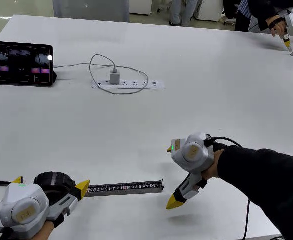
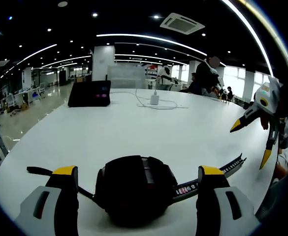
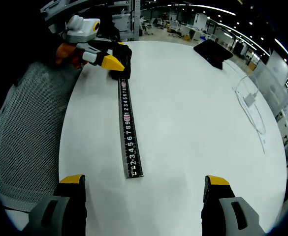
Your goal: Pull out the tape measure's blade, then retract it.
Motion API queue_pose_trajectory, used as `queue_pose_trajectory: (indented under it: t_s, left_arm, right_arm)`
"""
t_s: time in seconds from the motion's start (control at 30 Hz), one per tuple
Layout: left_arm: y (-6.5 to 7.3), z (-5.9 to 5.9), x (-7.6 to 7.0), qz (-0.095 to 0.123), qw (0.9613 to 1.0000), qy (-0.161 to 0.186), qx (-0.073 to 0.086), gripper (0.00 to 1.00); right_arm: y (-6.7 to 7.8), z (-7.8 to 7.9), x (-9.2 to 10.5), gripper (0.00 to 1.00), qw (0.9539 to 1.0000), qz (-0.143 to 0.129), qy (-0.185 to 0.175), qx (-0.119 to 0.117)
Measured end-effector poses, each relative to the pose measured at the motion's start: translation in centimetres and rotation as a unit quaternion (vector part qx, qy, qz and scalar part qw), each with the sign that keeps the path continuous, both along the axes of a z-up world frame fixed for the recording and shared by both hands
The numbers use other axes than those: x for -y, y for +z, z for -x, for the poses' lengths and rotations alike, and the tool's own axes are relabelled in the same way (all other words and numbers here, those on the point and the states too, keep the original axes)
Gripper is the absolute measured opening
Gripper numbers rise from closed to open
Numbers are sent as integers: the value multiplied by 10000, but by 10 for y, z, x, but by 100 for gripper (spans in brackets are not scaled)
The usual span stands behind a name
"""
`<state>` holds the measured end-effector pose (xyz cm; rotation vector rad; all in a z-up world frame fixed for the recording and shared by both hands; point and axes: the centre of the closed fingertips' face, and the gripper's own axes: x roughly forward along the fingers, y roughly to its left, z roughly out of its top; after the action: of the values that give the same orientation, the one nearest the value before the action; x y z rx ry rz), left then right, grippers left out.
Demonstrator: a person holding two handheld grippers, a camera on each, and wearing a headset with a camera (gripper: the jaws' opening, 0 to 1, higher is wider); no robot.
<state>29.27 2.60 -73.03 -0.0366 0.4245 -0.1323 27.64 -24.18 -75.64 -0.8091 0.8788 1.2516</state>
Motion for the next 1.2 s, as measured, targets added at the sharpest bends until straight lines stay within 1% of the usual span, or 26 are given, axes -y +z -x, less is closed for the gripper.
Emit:
queue_pose_trajectory:
  t_s: [0.1,0.17,0.2,0.27,0.37,0.43,0.5,0.57,0.6,0.63,0.67,0.7,0.8,0.9,0.97,1.07,1.13,1.2]
  left_arm:
    - [6,0,4,-39,9999,-105,110,99]
    - [6,-1,5,-32,9998,-138,151,99]
    - [5,0,5,-84,9998,-153,130,99]
    - [3,0,5,-82,9998,-190,85,99]
    - [4,1,6,-87,9997,-223,105,99]
    - [4,1,7,-103,9995,-268,110,99]
    - [2,1,8,-118,9994,-300,92,99]
    - [1,1,8,-101,9995,-304,86,99]
    - [0,1,8,-85,9994,-315,70,99]
    - [-3,2,10,-104,9993,-350,1,99]
    - [-4,2,10,-124,9993,-363,-17,99]
    - [-3,2,11,-99,9993,-364,15,99]
    - [1,0,9,-1,9995,-293,112,99]
    - [1,-1,7,26,9997,-234,104,99]
    - [2,0,7,51,9997,-213,112,99]
    - [3,-1,6,14,9997,-202,146,99]
    - [2,-1,5,29,9997,-191,129,99]
    - [2,-1,5,13,9997,-184,128,99]
  right_arm:
    - [-3,-2,-5,99,10000,-24,93,-13]
    - [-6,-2,-8,99,9998,-40,202,-6]
    - [-8,-2,-9,99,9997,-37,256,-18]
    - [-11,-2,-10,99,9995,-17,309,-43]
    - [-11,0,-13,98,9992,-12,397,-48]
    - [-13,-1,-12,89,9990,3,454,-39]
    - [-15,-2,-11,86,9990,27,442,-68]
    - [-15,-1,-11,82,9986,34,524,-83]
    - [-15,-2,-10,79,9986,68,522,-90]
    - [-16,-2,-9,77,9985,94,537,-103]
    - [-16,-1,-9,74,9984,95,542,-102]
    - [-17,-2,-8,69,9983,99,558,-103]
    - [-17,-1,-6,59,9979,137,618,-100]
    - [-18,0,-6,50,9975,149,680,-88]
    - [-18,1,-6,47,9974,157,694,-95]
    - [-19,4,-6,43,9967,197,783,-88]
    - [-20,4,-5,41,9963,225,826,-64]
    - [-19,5,-5,38,9962,221,843,-52]
